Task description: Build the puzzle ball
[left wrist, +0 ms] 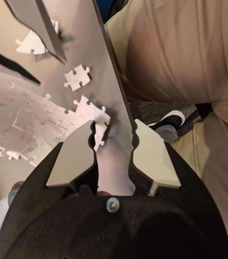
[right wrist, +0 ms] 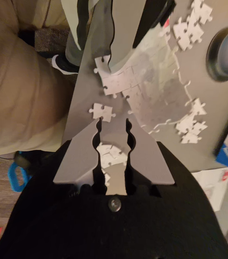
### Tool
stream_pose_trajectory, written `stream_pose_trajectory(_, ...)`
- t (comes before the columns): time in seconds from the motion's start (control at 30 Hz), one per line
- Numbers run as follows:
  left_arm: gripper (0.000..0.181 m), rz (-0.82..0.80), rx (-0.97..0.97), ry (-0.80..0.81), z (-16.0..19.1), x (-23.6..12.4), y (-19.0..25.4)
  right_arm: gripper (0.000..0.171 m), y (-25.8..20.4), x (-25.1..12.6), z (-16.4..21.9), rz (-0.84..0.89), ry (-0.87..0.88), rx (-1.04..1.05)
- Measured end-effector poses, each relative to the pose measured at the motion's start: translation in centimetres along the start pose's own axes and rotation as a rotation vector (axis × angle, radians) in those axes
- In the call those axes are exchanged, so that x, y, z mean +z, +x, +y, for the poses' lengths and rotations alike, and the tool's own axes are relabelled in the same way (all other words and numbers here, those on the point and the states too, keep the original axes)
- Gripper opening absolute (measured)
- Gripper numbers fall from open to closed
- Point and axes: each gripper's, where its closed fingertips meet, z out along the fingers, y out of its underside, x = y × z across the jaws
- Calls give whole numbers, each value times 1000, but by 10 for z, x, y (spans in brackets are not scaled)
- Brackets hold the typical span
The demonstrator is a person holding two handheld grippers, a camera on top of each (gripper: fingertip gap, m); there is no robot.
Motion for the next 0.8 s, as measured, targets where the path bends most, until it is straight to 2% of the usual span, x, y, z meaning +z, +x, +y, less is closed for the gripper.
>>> stream_pose_trajectory(0.2,52,12,-2,-2,-1,-2,0,43,-21,13,11,-73,45,231)
stream_pose_trajectory(0.3,56,10,-21,-9,-4,-6,0,38,-24,21,5,-85,79,269)
stream_pose_trajectory(0.33,58,15,-30,-1,-7,-9,1,28,-22,22,1,-78,105,292)
stream_pose_trajectory(0.43,60,25,-54,11,-17,-14,4,28,-21,24,1,-79,127,331)
stream_pose_trajectory(0.53,63,55,-91,13,-27,-11,9,27,-21,24,2,-68,140,332)
stream_pose_trajectory(0.67,64,78,-86,-66,-10,2,14,27,-20,19,3,-69,153,310)
stream_pose_trajectory(0.8,60,83,-29,-86,-2,-1,12,27,-15,4,-9,-36,163,177)
